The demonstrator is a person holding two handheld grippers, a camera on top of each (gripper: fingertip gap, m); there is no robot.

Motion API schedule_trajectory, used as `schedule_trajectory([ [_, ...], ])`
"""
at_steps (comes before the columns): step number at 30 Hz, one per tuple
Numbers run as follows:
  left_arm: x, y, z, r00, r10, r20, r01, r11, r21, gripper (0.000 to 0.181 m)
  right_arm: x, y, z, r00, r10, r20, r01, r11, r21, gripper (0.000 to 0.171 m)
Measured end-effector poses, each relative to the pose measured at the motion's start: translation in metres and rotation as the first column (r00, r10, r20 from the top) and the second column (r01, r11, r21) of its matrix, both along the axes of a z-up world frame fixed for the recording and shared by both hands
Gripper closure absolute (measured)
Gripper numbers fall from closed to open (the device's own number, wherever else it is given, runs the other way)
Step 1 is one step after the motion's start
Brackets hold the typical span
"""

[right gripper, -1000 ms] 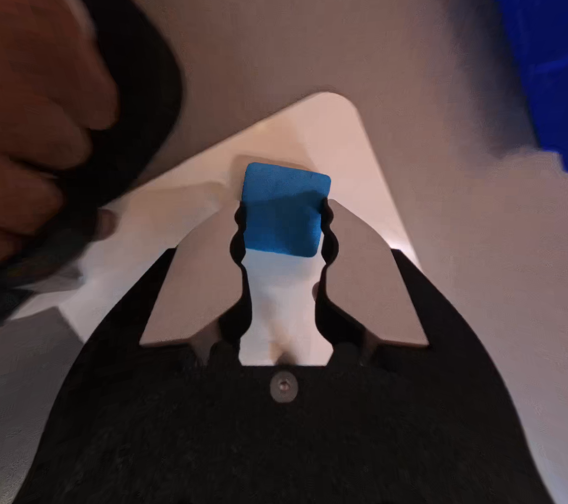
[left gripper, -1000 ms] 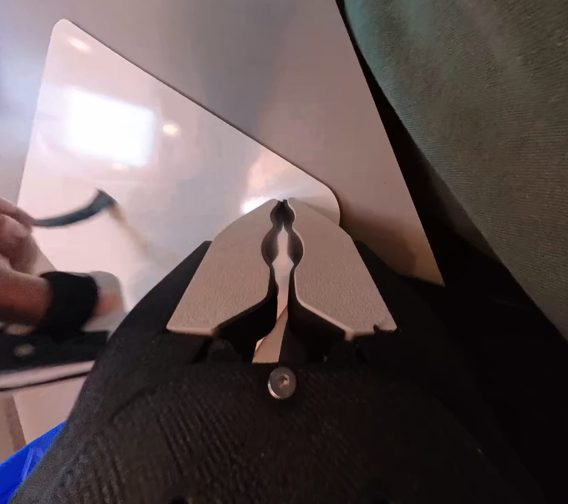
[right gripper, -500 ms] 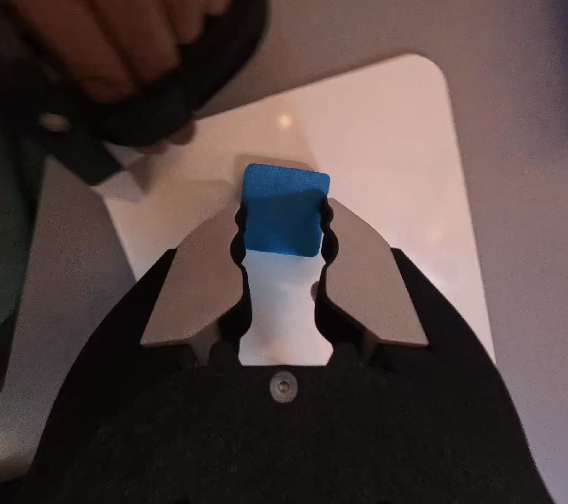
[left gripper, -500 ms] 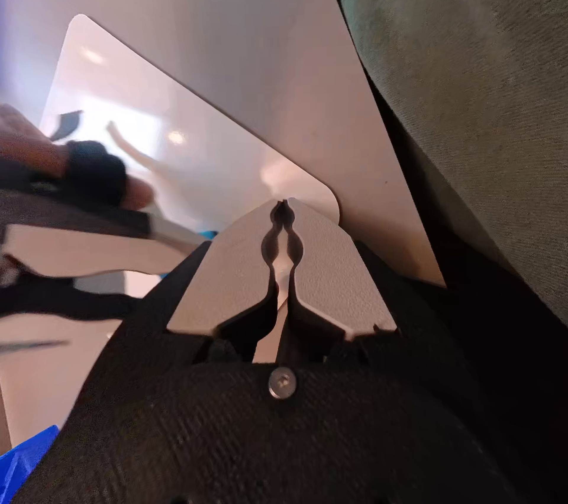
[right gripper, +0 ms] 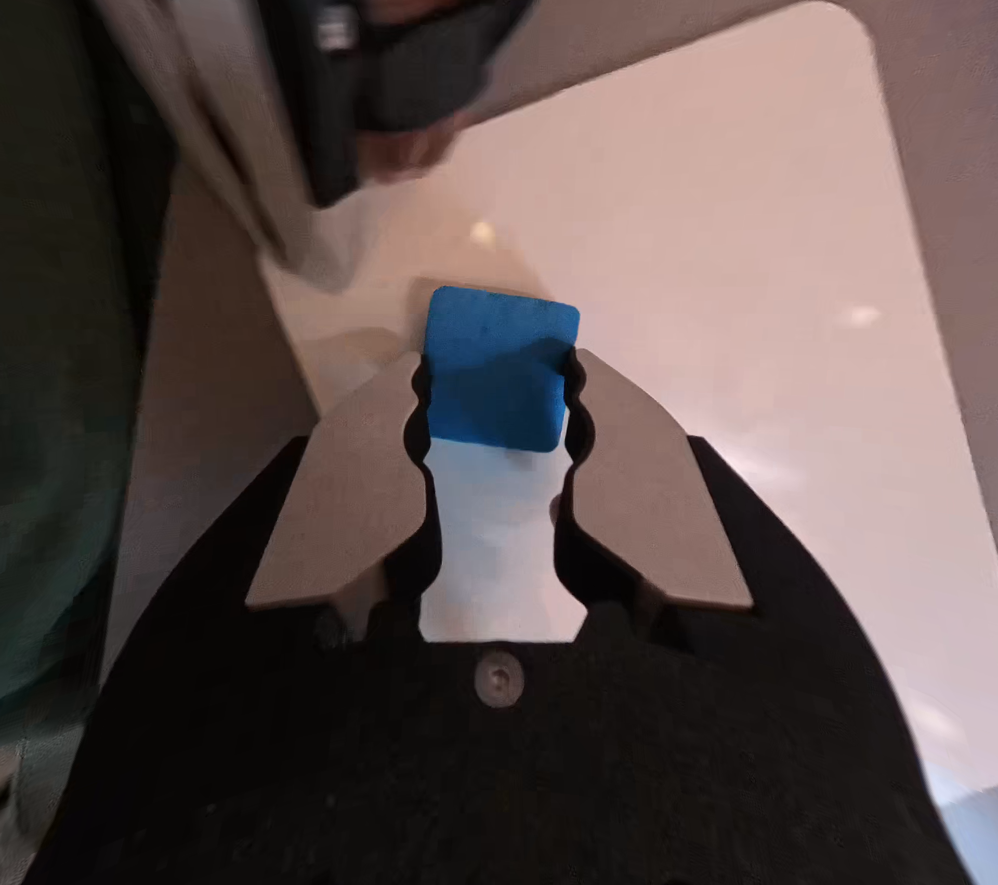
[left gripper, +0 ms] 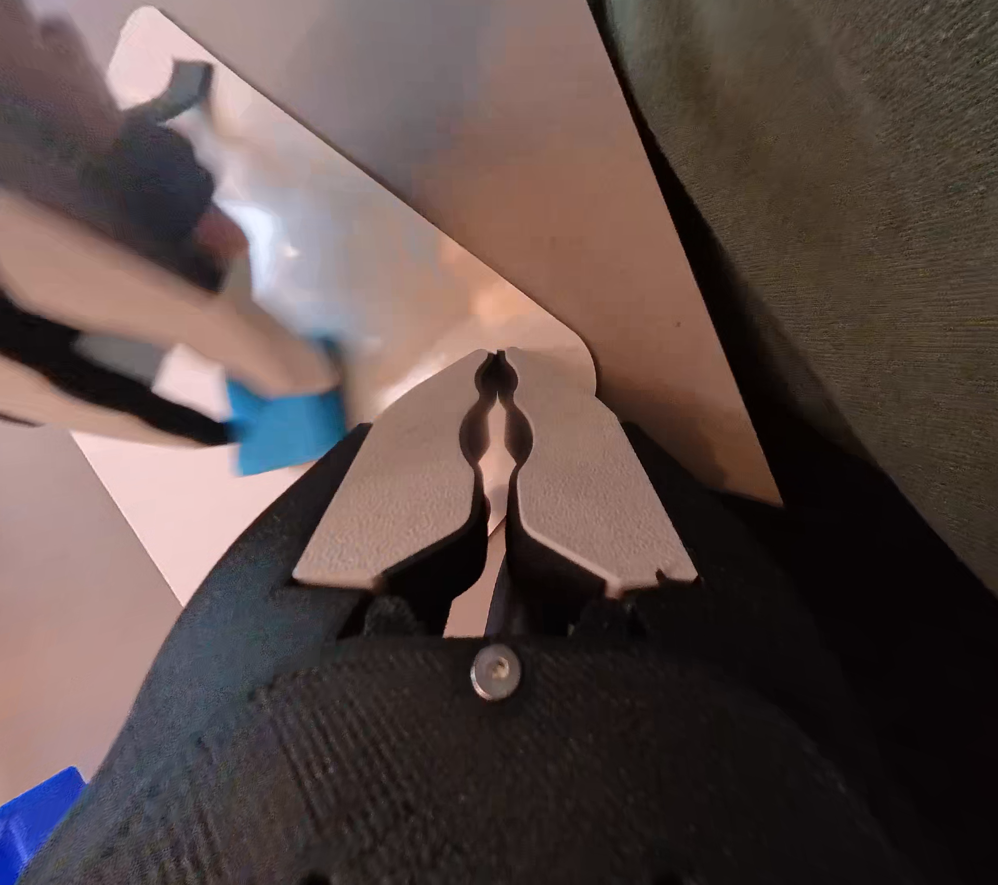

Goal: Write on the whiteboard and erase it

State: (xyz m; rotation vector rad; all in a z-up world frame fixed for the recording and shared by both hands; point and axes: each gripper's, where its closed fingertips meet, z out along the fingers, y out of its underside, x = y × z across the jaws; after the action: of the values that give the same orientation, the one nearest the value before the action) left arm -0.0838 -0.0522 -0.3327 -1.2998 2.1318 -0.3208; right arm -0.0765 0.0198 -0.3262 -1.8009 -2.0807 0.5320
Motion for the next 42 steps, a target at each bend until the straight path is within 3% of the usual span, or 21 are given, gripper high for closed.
schedule_trajectory([
  [3,0.001,0.0,0.0,1.0,0.006,0.002,-0.006,1.0,-0.003,0.18,0.038,0.113,0.001,0.944,-0.328,-0.017,0.329,0.942,0.064,0.123],
  [5,0.001,0.0,0.0,1.0,0.011,0.008,-0.011,1.0,-0.014,0.18,0.087,0.144,0.001,0.89,-0.456,0.021,0.455,0.889,0.042,0.123],
  [6,0.001,0.001,0.0,1.0,0.013,0.007,-0.013,1.0,-0.014,0.18,0.103,0.137,0.001,0.883,-0.468,0.036,0.467,0.883,0.034,0.123],
  [8,0.001,0.001,0.0,1.0,0.013,0.005,-0.012,1.0,-0.008,0.18,0.108,0.087,0.002,0.917,-0.394,0.059,0.395,0.919,0.005,0.123],
  [11,0.001,0.001,0.0,1.0,0.012,0.002,-0.012,1.0,-0.005,0.18,0.067,0.004,0.003,0.978,-0.21,0.018,0.21,0.978,0.005,0.123],
  [13,0.001,0.001,0.0,1.0,0.012,0.002,-0.012,1.0,0.007,0.18,0.048,0.006,0.003,0.985,-0.171,0.016,0.17,0.984,0.047,0.123],
  [15,0.002,0.001,-0.001,1.0,0.017,0.006,-0.017,1.0,-0.008,0.18,0.047,0.067,0.003,0.945,-0.325,-0.041,0.326,0.944,0.047,0.123],
  [17,0.002,0.001,-0.001,1.0,0.022,0.012,-0.022,1.0,-0.019,0.18,0.081,0.137,0.003,0.872,-0.488,-0.04,0.49,0.869,0.073,0.123],
  [19,0.002,0.001,-0.001,1.0,0.025,0.014,-0.024,1.0,-0.012,0.18,0.124,0.168,0.002,0.794,-0.607,0.002,0.606,0.793,0.064,0.123],
  [21,0.002,0.001,-0.001,1.0,0.024,0.012,-0.024,1.0,-0.007,0.18,0.136,0.144,0.002,0.799,-0.6,0.03,0.598,0.799,0.056,0.123],
  [26,0.002,0.001,-0.001,1.0,0.027,0.011,-0.027,0.999,-0.019,0.18,0.057,-0.007,0.003,0.971,-0.238,0.006,0.238,0.971,0.036,0.123],
  [28,0.002,0.0,-0.001,0.999,0.029,0.013,-0.029,0.999,-0.032,0.18,0.055,0.005,0.003,0.97,-0.243,0.008,0.242,0.968,0.067,0.122],
  [30,0.003,0.001,-0.001,0.999,0.035,0.02,-0.035,0.998,-0.047,0.18,0.099,0.072,0.003,0.87,-0.493,-0.015,0.494,0.869,0.043,0.123],
  [32,0.003,0.002,-0.001,0.999,0.043,0.018,-0.042,0.998,-0.036,0.18,0.167,0.109,0.003,0.761,-0.648,0.016,0.647,0.761,0.045,0.123],
  [34,0.003,0.002,-0.001,0.999,0.048,0.016,-0.047,0.998,-0.034,0.18,0.194,0.089,0.003,0.749,-0.662,0.021,0.661,0.749,0.033,0.123],
  [36,0.003,0.002,-0.001,0.999,0.049,0.016,-0.048,0.997,-0.055,0.18,0.188,0.044,0.003,0.793,-0.609,0.019,0.609,0.793,0.025,0.123],
  [39,0.003,0.002,-0.001,0.999,0.045,0.014,-0.044,0.997,-0.056,0.18,0.141,-0.012,0.003,0.894,-0.446,0.028,0.445,0.895,0.04,0.123],
  [42,0.004,0.001,-0.001,0.999,0.047,0.016,-0.045,0.996,-0.075,0.18,0.09,-0.008,0.003,0.937,-0.35,-0.002,0.35,0.936,0.048,0.123],
])
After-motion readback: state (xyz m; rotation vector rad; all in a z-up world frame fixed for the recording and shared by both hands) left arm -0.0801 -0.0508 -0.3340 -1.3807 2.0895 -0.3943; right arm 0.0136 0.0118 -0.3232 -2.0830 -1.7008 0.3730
